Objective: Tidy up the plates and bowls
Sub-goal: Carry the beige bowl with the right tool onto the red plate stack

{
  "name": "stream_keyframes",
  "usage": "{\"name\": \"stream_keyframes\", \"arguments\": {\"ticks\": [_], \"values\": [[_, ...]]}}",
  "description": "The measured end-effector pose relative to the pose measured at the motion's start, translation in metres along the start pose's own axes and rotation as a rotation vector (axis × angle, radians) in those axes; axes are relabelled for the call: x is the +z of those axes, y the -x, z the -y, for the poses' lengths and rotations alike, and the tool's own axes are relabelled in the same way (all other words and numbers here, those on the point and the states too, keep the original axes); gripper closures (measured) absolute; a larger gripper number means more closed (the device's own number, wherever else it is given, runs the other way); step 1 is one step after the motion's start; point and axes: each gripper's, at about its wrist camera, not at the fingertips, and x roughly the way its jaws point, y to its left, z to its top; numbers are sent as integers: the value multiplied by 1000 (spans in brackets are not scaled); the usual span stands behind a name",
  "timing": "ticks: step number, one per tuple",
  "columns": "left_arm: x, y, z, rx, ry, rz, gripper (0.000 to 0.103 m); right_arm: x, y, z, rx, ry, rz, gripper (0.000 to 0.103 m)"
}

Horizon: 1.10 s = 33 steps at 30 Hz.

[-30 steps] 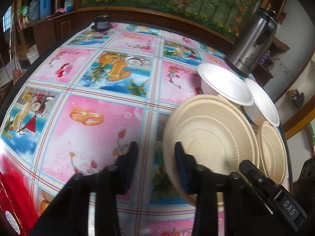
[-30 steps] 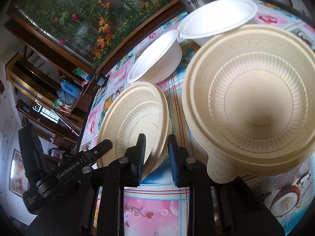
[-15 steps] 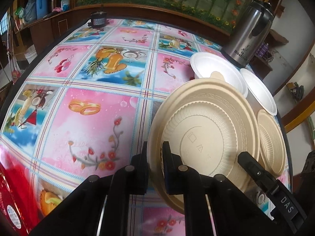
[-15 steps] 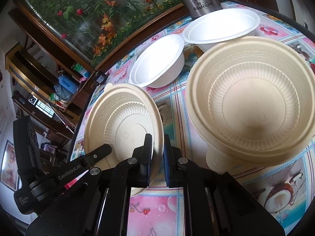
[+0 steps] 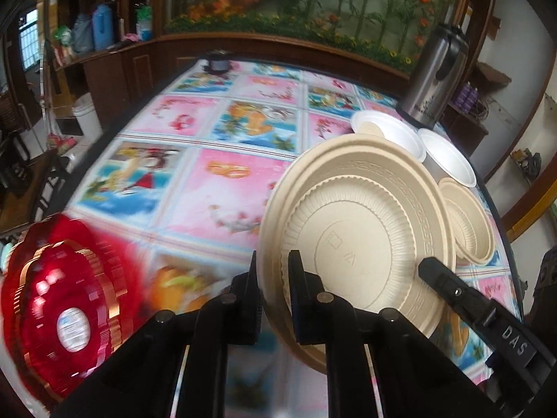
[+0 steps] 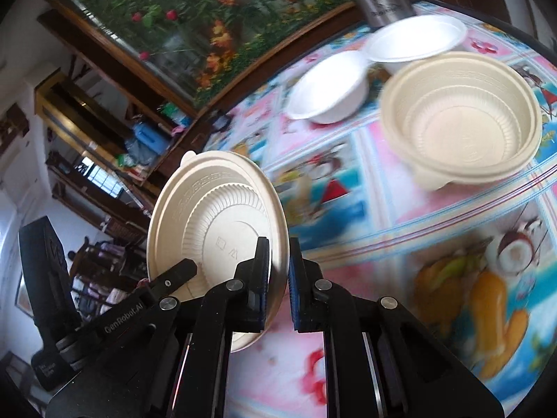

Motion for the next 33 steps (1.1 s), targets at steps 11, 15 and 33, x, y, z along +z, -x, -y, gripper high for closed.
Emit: {"name": "stream_keyframes", "arguments": {"ticks": [11, 15, 33], "values": [[-19, 71, -96, 113, 87, 69, 89, -40, -24, -102, 133, 143, -90, 93], [-28, 72, -133, 165, 144, 47, 89, -61, -54, -133, 157, 185, -164, 93], [-58, 52, -193, 247, 220, -91, 85, -109, -121, -174, 119, 311, -322, 93]]}}
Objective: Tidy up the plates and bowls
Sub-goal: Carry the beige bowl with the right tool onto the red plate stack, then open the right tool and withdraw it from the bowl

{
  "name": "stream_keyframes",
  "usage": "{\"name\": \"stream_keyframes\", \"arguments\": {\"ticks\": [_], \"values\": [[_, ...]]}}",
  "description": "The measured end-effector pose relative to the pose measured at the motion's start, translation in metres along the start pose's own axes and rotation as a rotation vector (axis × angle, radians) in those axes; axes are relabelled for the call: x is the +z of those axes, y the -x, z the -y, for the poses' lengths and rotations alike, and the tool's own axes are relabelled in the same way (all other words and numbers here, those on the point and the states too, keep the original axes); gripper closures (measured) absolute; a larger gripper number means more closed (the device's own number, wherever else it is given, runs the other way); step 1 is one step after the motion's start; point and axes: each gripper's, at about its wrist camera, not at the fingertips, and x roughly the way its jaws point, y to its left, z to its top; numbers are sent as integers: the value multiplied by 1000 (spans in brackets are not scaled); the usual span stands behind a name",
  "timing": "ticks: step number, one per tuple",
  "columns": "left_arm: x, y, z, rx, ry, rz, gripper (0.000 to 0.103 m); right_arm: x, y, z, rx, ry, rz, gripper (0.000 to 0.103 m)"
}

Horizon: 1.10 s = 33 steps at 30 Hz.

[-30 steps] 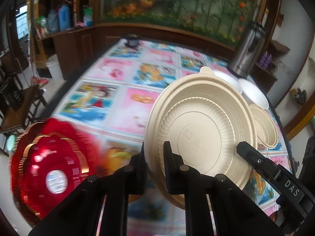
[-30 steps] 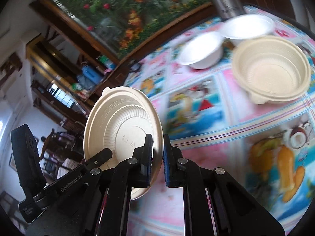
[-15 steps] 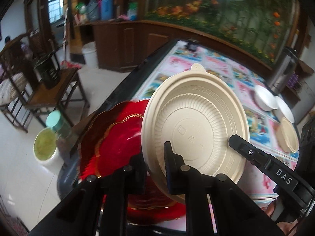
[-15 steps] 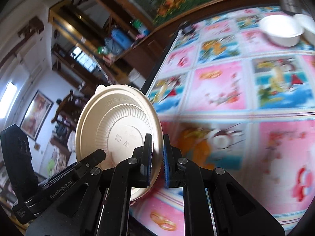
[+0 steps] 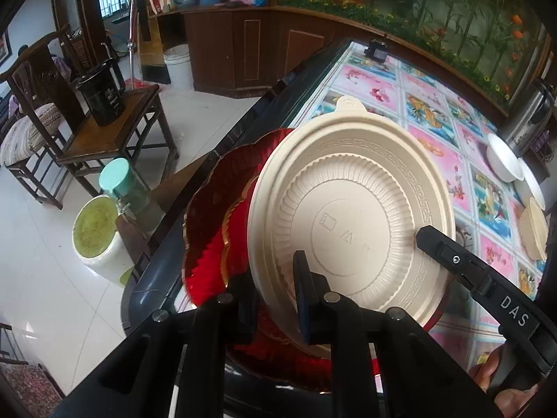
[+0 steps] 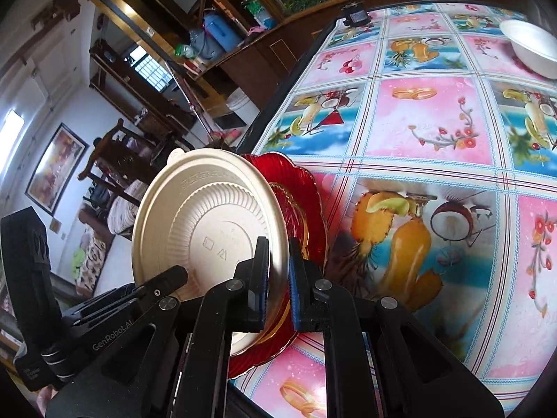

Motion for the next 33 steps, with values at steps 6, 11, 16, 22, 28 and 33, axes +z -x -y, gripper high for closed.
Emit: {"name": "stream_keyframes", "arguments": {"ticks": [6, 11, 16, 22, 28, 33], "values": [[-3, 2, -9, 35, 8, -9, 81, -5, -1, -13, -64, 86, 20, 93], [-1, 13, -21, 65, 44, 31, 67, -6, -8, -13, -70, 107, 3, 93], [0, 32, -24, 141, 40, 107, 64, -7, -9, -36, -198, 294, 34, 88], [2, 46, -26, 128, 67, 156, 62, 9, 49, -19, -114, 292, 229, 65], [-3, 50, 21, 35, -34, 178, 57, 2, 75, 30, -164, 203, 275, 54], [-13, 47, 87, -67, -193, 145, 46, -11, 89, 65, -205, 147, 273, 54]]}}
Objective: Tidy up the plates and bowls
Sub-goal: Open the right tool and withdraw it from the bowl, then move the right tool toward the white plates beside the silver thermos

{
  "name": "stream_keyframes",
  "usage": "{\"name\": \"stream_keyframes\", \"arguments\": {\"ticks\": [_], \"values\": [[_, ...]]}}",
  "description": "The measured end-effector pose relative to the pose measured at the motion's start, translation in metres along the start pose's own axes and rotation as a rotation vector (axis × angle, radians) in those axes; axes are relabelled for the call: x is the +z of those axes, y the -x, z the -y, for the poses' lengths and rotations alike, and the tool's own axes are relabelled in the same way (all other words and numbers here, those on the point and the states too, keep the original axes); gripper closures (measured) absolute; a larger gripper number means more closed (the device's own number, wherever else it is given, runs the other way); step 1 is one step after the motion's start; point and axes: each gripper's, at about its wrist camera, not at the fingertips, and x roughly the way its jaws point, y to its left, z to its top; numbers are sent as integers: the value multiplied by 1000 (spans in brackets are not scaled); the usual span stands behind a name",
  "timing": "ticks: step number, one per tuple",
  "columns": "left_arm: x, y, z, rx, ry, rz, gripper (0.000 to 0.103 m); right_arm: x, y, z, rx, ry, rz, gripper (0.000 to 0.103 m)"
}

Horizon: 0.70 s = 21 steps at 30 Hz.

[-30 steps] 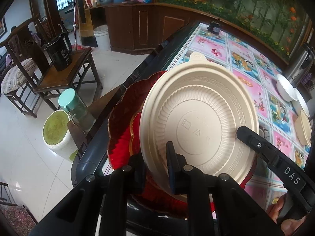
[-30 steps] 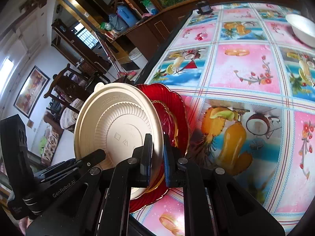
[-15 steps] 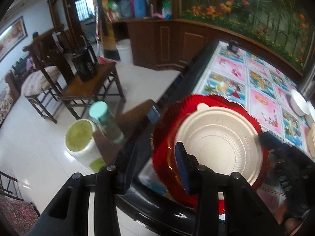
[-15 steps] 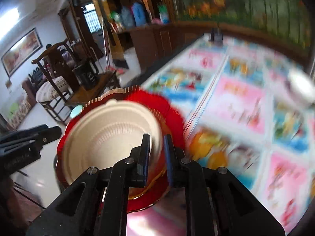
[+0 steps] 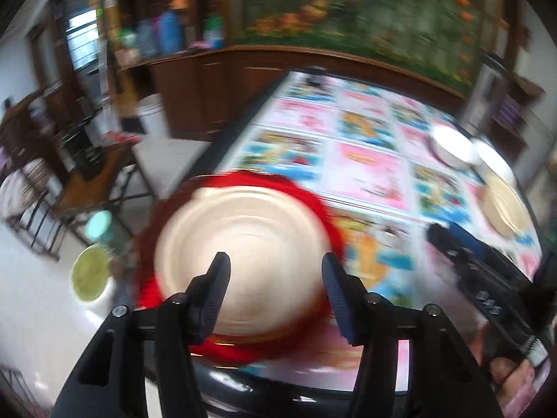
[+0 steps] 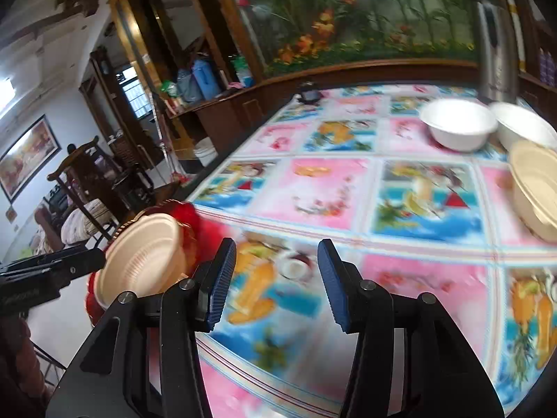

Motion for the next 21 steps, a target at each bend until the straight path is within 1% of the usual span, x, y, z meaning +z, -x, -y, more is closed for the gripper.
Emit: {"name": "stream_keyframes", "arguments": {"ticks": [3, 6, 9, 14, 17, 21], "values": [[-1, -5, 34, -49, -69, -33, 43, -6, 11, 20, -14, -24, 13, 54], [-1, -13, 65, -109, -110, -83, 41, -7, 27, 43, -19, -57, 39, 54], [2, -19, 92, -130, -139, -111, 41, -6, 44, 63, -28, -85, 72, 54], [9, -31, 130, -158, -180, -146, 41, -3, 76, 115, -48, -171, 123, 54], [14, -40, 153, -186, -205, -172, 41, -1, 94, 147, -73, -236, 157, 54], [16, -47, 182, -209, -265, -191, 41, 2, 117, 185, -119, -301, 195, 54]]}}
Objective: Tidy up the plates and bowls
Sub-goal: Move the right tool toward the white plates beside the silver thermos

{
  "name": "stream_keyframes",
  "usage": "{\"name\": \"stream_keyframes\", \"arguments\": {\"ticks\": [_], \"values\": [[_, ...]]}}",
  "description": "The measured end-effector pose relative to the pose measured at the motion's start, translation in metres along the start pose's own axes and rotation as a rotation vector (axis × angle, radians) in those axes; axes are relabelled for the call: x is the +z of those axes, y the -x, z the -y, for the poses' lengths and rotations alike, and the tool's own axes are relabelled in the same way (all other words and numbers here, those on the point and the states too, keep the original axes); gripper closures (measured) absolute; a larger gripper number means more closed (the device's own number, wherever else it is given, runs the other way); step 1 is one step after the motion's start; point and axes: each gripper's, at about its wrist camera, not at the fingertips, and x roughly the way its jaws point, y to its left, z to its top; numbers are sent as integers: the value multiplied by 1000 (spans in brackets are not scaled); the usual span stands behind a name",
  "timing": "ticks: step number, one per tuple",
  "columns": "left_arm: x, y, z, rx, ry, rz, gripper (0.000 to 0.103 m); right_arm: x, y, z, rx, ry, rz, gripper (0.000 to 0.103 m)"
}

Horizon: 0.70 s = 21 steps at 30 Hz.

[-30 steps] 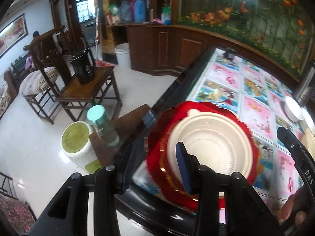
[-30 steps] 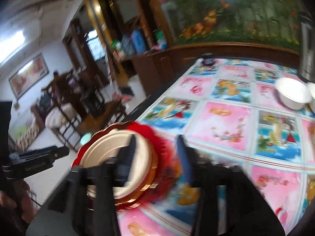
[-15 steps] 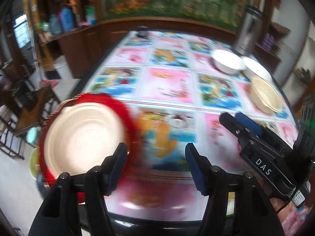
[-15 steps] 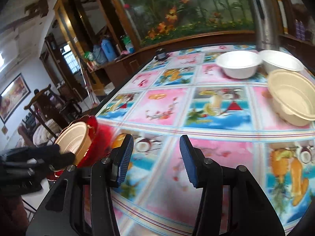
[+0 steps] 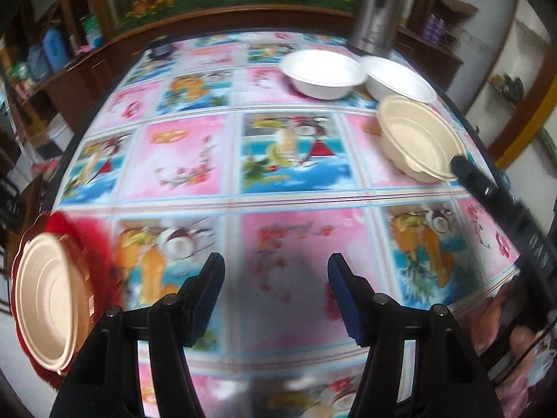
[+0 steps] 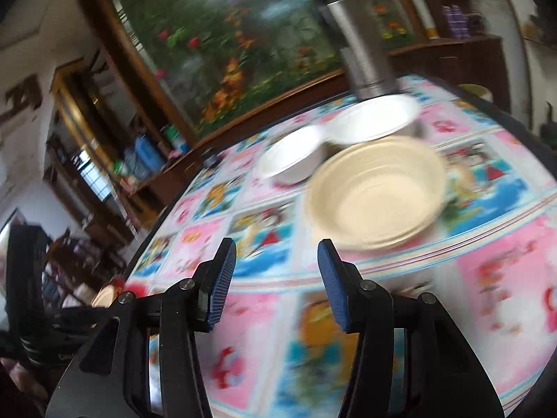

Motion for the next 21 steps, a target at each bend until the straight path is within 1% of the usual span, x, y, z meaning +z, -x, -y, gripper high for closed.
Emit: {"name": "stream_keyframes", "arguments": {"ticks": [3, 6, 8, 12, 13, 15, 17, 18, 20, 21], "values": [[11, -9, 10, -10, -13, -16, 41, 17, 10, 31, -39, -52, 28, 54], [28, -17, 6, 2, 21, -6, 41, 33, 8, 47, -15, -115, 16, 54], [45, -21, 0, 16, 50, 8, 41, 46, 0, 51, 47, -168, -2, 54], [90, -25, -19, 60, 140, 73, 41, 77, -31, 38, 183, -236, -54, 54], [105, -28, -25, 66, 171, 89, 40, 86, -41, 35, 210, -249, -78, 54], [124, -37, -33, 74, 214, 93, 32, 103, -70, 26, 247, -287, -151, 54], [141, -53, -41, 64, 256, 68, 32, 113, -97, 21, 227, -320, -228, 54], [148, -60, -44, 53, 275, 55, 32, 117, -110, 22, 213, -345, -255, 54], [161, -76, -51, 34, 315, 32, 32, 125, -132, 25, 154, -379, -303, 54], [166, -83, -54, 32, 329, 18, 32, 127, -139, 26, 148, -393, -315, 54]]}}
